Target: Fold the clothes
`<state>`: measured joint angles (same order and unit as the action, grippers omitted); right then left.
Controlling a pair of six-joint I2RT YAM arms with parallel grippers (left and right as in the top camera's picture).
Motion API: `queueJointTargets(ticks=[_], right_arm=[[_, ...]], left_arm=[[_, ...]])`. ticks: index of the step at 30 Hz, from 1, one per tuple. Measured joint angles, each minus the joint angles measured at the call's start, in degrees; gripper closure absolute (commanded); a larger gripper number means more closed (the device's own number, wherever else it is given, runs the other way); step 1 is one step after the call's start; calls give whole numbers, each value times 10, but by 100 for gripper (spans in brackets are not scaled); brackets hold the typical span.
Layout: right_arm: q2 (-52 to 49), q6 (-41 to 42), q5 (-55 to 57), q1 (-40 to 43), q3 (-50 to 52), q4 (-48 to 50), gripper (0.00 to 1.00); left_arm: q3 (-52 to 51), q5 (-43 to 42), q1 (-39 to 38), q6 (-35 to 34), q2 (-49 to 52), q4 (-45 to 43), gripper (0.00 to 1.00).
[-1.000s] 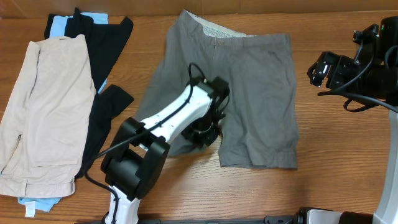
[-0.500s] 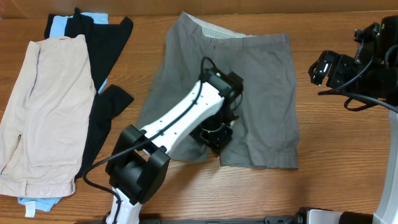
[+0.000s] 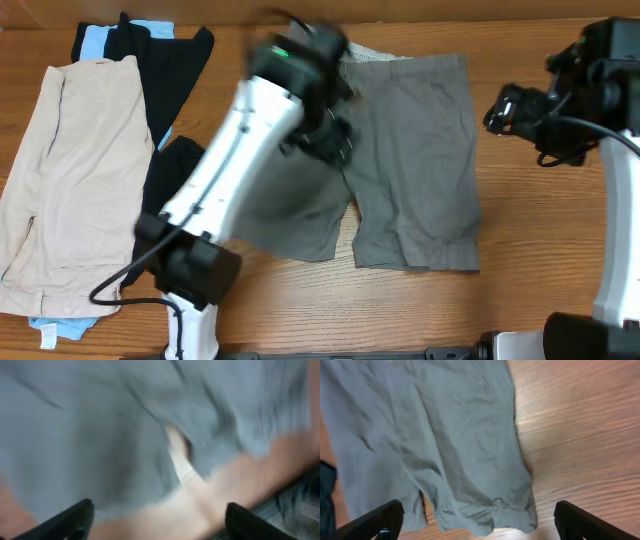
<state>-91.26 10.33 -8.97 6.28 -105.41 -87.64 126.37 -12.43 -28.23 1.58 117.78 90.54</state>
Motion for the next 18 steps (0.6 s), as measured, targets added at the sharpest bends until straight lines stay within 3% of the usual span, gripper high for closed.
queueJointTargets(ticks=[7, 13, 18], right_arm=[[-22, 10, 0, 0, 142, 68, 0], [-23, 25, 2, 0, 273, 184, 1], [-24, 38, 2, 0, 398, 326, 21]], left_arm=[[25, 7, 101, -2, 0, -56, 2], [25, 10, 125, -1, 0, -74, 2], [25, 35, 126, -1, 0, -94, 0]])
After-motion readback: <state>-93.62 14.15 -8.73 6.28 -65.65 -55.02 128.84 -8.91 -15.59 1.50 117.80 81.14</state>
